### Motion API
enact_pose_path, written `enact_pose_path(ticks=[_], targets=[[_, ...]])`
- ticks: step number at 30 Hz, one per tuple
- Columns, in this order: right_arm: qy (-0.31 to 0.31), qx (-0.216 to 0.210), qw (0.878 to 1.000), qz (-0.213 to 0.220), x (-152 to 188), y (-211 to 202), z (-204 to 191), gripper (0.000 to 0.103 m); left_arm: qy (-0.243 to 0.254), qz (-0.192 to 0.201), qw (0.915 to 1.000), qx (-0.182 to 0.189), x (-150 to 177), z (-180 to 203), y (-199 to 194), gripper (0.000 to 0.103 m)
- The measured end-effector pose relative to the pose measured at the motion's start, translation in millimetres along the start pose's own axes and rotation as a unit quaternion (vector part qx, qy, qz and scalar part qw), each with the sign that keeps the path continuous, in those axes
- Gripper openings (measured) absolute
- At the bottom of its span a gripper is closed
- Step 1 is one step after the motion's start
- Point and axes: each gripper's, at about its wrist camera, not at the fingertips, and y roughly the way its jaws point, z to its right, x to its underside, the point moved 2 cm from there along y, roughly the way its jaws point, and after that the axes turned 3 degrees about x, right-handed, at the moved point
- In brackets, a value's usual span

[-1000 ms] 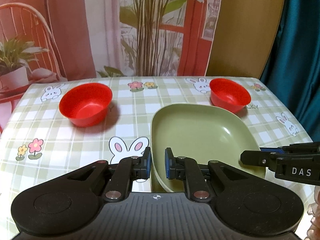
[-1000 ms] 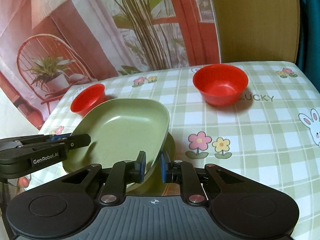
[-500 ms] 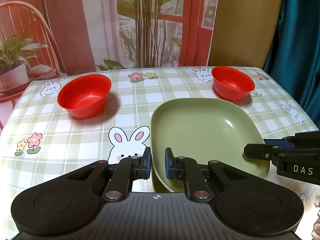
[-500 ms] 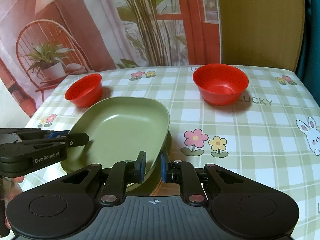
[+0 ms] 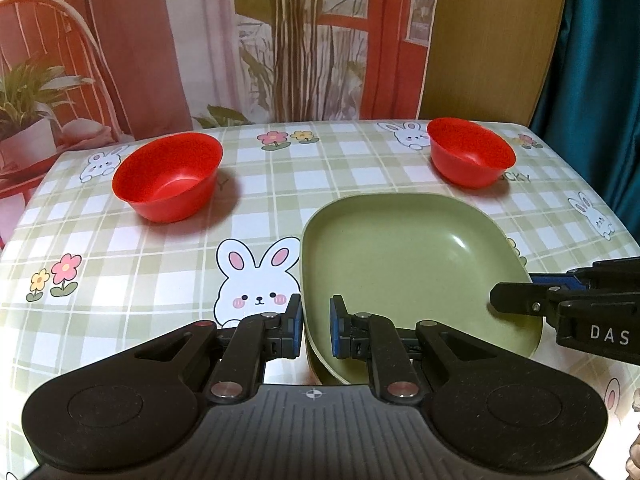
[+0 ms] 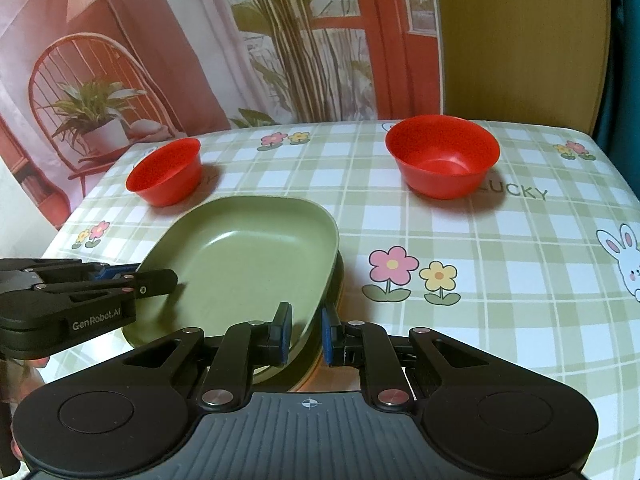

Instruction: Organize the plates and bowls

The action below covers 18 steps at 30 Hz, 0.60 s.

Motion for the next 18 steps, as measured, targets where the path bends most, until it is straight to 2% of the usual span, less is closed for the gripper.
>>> enact_pose_path(ticks=[10, 18], targets=[[0.002, 0.000, 1.000, -0.002, 0.0, 2.3, 0.6, 0.017, -0.002, -0.002, 1.0000, -0.002, 1.9, -2.3, 0.1, 0.015], [0.009, 0.006, 1.000, -0.007, 1.5, 3.6, 4.5, 0.023, -0.007, -0.004, 0.9999, -0.009, 2.4, -4.0, 0.4, 0.015]])
